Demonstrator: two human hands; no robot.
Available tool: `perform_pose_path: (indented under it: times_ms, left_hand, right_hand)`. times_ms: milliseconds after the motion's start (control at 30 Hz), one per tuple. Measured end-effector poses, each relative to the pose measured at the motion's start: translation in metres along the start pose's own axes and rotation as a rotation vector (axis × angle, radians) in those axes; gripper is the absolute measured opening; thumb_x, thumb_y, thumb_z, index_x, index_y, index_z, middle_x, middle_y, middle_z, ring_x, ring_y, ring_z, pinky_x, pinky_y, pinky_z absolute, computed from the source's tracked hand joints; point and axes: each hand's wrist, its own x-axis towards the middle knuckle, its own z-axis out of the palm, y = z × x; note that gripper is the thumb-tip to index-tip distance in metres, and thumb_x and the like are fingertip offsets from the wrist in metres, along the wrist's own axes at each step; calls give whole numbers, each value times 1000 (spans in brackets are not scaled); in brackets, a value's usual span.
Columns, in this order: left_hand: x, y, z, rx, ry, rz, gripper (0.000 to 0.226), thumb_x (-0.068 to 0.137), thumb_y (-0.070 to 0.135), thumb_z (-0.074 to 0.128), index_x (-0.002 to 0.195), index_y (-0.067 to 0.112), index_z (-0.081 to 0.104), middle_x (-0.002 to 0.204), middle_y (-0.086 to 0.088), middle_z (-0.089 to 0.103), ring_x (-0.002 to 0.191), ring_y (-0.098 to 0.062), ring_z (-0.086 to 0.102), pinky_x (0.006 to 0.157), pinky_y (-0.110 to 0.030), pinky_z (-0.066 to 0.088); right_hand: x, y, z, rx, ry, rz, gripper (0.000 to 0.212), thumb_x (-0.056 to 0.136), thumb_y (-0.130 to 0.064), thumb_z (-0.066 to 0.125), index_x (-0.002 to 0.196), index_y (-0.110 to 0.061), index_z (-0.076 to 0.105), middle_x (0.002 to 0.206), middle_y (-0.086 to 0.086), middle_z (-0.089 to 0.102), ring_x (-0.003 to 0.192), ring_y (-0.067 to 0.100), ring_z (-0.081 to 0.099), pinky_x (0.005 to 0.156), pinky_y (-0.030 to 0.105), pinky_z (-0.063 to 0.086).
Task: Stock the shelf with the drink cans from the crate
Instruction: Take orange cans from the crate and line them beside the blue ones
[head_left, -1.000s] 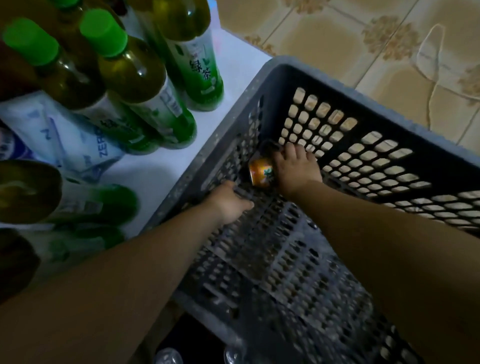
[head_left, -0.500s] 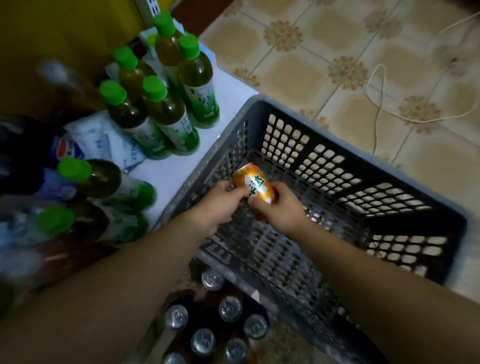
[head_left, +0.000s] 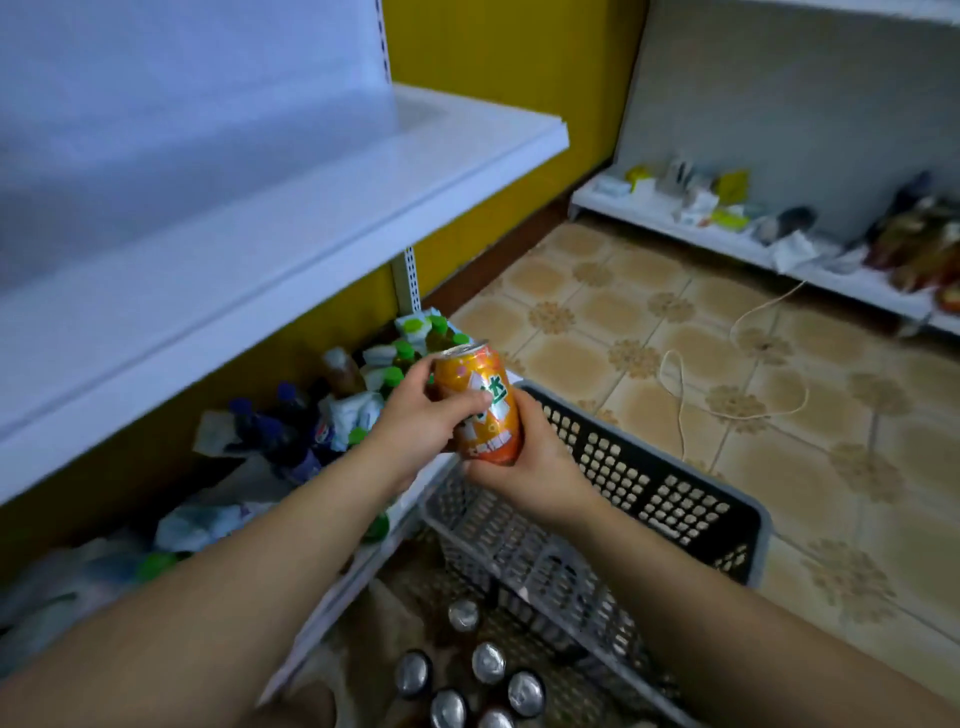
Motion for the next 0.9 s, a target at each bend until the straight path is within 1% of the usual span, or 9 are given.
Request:
perform_pose_path:
  times_ms: [133,200,300,367,433,500,633,733,900]
  left_hand:
    - [-56,58,-38,65,66,165,44,74,12,79,103,35,54,104,1,66,94,-20,67,79,-42,57]
    - [-83,82,-59,77,124,242,43,73,9,78,101,34,55,100,-2,68,91,-21,68,78,-40,58]
    - [-123,108,-96,130,247,331,50,74,8,77,112,29,52,96,0,66,83,-15,67,70,-30,57]
    - [-148,119,-128,165,327,375,55,73,10,79,118,26,51,99,1,64,87,-17,66,74,-33,57]
    - [-172,126,-161,183,400,394,58,74,12,79,122,25,48,106,3,61,93,-17,64,79,-37,56]
    - [-194,126,-194,168,468,397,62,75,12,78,125,28,45,111,5,59,97,-16,62,82,-38,55]
    - [-225,119,-253,199,613,368,75,72,19,81,135,28,40,129,1,55,112,-20,57,95,-47,50]
    - [-242,117,-287,213,677,341,79,72,19,81,138,29,38,134,0,52,113,-18,53,97,-46,48]
    - [-258,111,-327,251,735,305,82,75,16,79,142,24,33,138,-2,49,110,-15,49,93,-37,44]
  right_hand:
    - [-21,-72,16,-26,-51,-173,73,72,-7,79,123,-40,38,109,-10,61,90,3,67,75,21,55]
    - [-29,-105,28,-55,-72,-234,74,71,-8,79,123,-40,36,106,-11,63,87,-1,66,72,18,54]
    - [-38,-148,56,-140,-104,-291,75,65,-30,81,124,-41,37,114,-10,63,97,4,65,86,33,56]
    - [-40,-174,82,-238,-135,-323,95,59,-50,78,140,-31,32,131,-5,56,113,11,59,95,39,51]
    - [-43,-199,108,-337,-171,-341,111,64,-54,78,152,-25,17,147,1,41,130,17,46,104,41,44]
    - [-45,-218,135,-401,-236,-376,106,73,-47,77,154,-22,13,153,5,30,137,21,36,108,39,38]
    - [-41,-243,183,-644,-352,-457,90,81,-43,69,153,-20,19,154,7,27,139,24,32,109,36,33]
    - [-31,-254,211,-851,-358,-530,79,86,-54,57,151,-22,24,156,6,27,142,25,25,115,42,24]
    - [-17,-263,246,-1060,-353,-479,74,89,-72,28,146,-25,33,155,6,26,143,29,20,114,53,14]
